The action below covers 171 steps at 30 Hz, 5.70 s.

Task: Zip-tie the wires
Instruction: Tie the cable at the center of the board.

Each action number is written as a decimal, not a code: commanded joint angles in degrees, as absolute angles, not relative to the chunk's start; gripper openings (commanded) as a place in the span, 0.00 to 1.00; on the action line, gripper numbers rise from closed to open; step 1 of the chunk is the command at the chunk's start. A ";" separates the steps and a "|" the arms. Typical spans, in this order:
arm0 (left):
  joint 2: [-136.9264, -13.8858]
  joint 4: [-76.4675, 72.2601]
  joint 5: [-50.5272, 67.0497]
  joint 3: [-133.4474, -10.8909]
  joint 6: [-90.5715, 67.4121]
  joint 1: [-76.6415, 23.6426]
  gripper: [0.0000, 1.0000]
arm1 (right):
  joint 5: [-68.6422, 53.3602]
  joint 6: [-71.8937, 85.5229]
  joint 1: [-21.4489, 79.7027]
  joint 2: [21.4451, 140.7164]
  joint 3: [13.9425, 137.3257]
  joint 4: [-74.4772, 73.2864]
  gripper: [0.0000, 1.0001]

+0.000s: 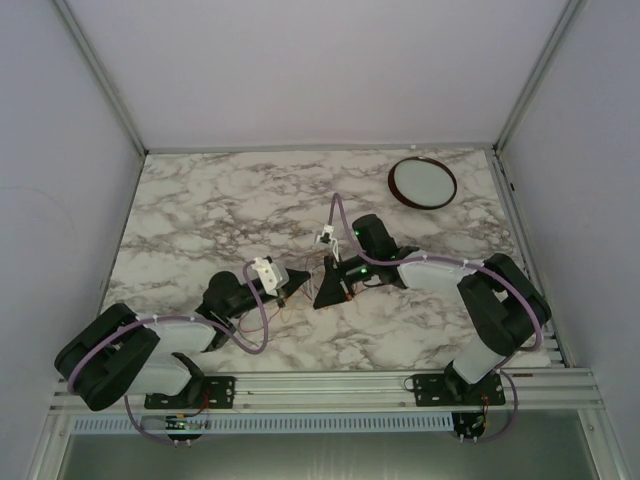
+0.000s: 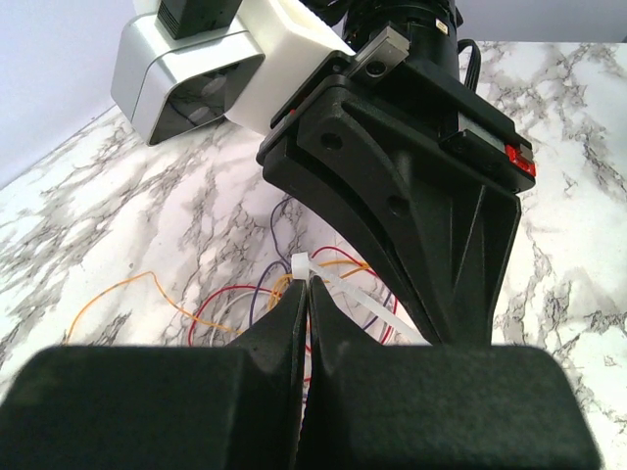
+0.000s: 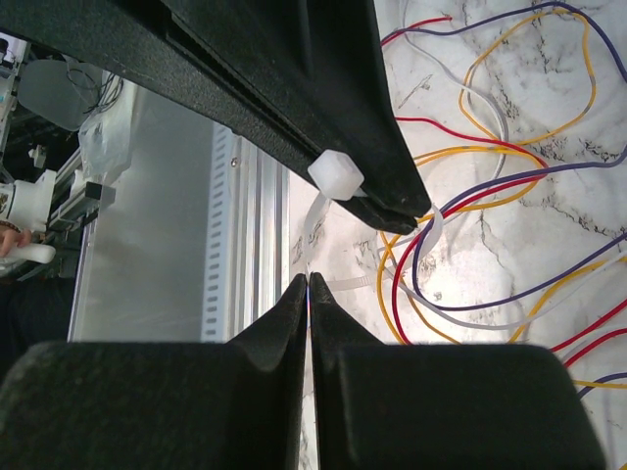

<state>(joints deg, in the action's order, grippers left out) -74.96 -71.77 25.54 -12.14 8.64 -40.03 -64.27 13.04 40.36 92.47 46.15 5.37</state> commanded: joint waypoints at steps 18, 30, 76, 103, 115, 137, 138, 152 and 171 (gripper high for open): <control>-75.87 -72.95 24.27 -11.21 13.09 -42.32 0.00 | -65.86 13.92 38.21 92.81 49.57 5.25 0.00; -75.74 -71.11 22.22 -10.78 14.50 -43.76 0.00 | -65.38 18.22 37.34 95.12 50.95 4.95 0.00; -80.04 -72.88 16.09 -11.90 9.93 -45.62 0.00 | -63.48 17.37 36.82 95.76 51.18 3.96 0.02; -83.70 -78.82 15.78 -11.77 6.73 -45.53 0.00 | -63.80 15.46 35.23 94.28 50.85 0.69 0.28; -84.18 -78.48 17.30 -12.24 8.10 -45.55 0.00 | -65.39 18.53 36.21 96.12 52.29 3.76 0.00; -82.54 -74.05 18.66 -11.93 13.78 -46.90 0.00 | -61.72 23.03 34.19 99.41 56.32 -0.20 0.00; -82.55 -74.16 18.70 -11.87 13.80 -47.01 0.00 | -61.66 22.65 34.15 99.71 56.66 -0.74 0.00; -83.06 -71.86 18.47 -12.40 15.18 -48.38 0.00 | -60.89 22.50 32.73 100.35 58.42 -2.18 0.00; -82.97 -70.78 12.63 -13.02 12.53 -49.22 0.00 | -51.80 17.46 31.70 95.37 58.64 -8.93 0.27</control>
<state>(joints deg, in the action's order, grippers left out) -83.55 -68.75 13.96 -11.53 13.50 -49.04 -56.21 19.59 32.36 100.18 58.39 -7.73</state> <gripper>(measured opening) 0.005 0.218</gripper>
